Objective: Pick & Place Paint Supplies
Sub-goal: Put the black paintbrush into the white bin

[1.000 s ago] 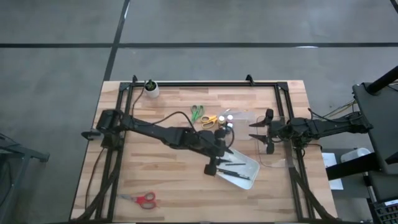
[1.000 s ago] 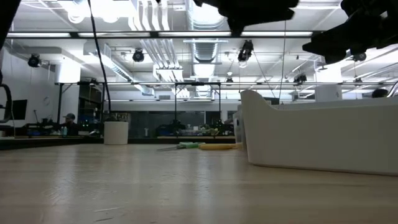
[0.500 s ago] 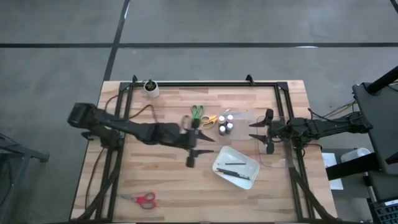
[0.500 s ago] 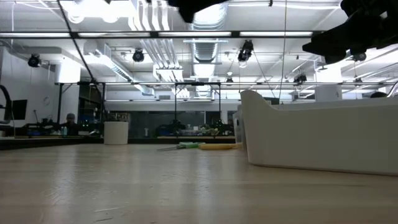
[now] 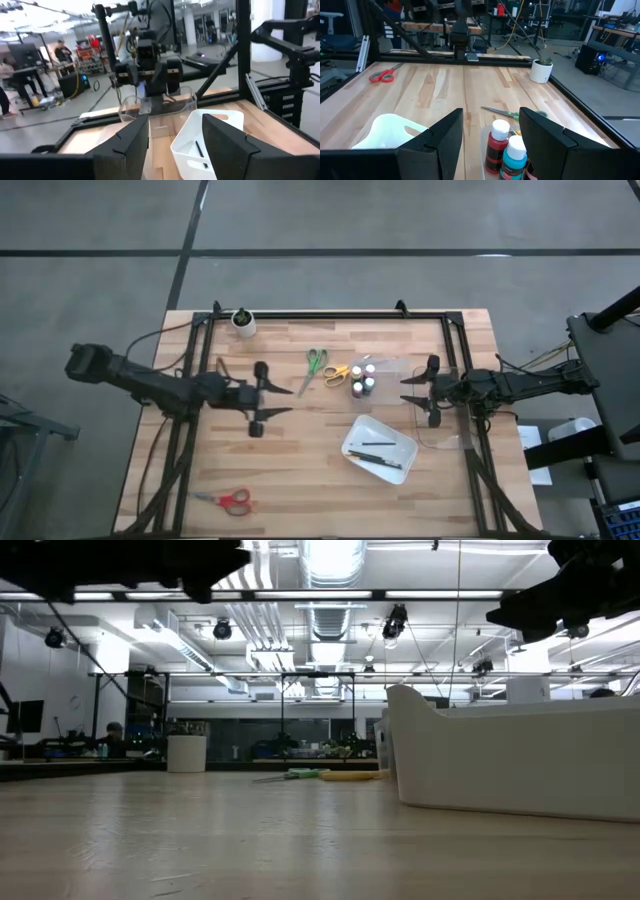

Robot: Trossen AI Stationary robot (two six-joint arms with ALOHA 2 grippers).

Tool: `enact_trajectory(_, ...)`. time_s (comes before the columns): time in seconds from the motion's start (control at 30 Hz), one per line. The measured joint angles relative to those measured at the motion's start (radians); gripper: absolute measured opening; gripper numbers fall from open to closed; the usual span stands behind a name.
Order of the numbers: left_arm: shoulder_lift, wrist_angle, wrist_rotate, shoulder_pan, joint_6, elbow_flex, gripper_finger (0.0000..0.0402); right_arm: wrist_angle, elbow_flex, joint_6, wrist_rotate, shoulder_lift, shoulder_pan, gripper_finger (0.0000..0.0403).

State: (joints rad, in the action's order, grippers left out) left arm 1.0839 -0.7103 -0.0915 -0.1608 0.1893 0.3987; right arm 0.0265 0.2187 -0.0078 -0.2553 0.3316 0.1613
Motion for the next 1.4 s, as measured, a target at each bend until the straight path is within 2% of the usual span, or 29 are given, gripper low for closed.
enact_trajectory(0.33,-0.358,-0.002,0.001,0.000,0.089,-0.276,0.0187,0.000,0.000,0.000,0.000,-0.002,0.000,0.0191)
enact_trajectory(0.53,-0.499,-0.004,0.001,0.000,0.103,-0.348,0.0187,0.000,0.000,0.000,0.000,-0.002,0.000,0.0191)
enact_trajectory(0.73,-0.532,0.005,0.000,0.000,0.042,-0.348,0.0187,0.000,0.000,0.000,0.000,-0.002,0.000,0.0191)
enact_trajectory(0.83,-0.533,0.024,-0.053,0.010,-0.034,-0.313,0.0187,0.000,0.000,0.000,0.000,-0.002,0.000,0.0191)
enact_trajectory(0.93,-0.533,0.147,-0.133,0.035,-0.093,-0.266,0.0187,0.000,0.000,0.000,0.000,-0.002,0.000,0.0191)
enact_trajectory(1.0,-0.532,0.233,-0.150,0.056,-0.106,-0.243,0.0187,0.000,0.000,0.000,0.000,-0.002,0.000,0.0191)
enact_trajectory(1.1,-0.533,0.246,-0.123,0.073,-0.145,-0.226,0.0187,0.000,0.000,0.000,0.000,-0.002,0.000,0.0191)
enact_trajectory(1.2,-0.555,0.217,-0.042,0.073,-0.127,-0.230,0.0187,0.000,0.000,0.000,0.000,-0.002,0.000,0.0191)
enact_trajectory(1.4,-0.631,0.111,0.011,0.073,-0.088,-0.309,0.0187,0.000,0.000,0.000,0.000,-0.002,0.000,0.0191)
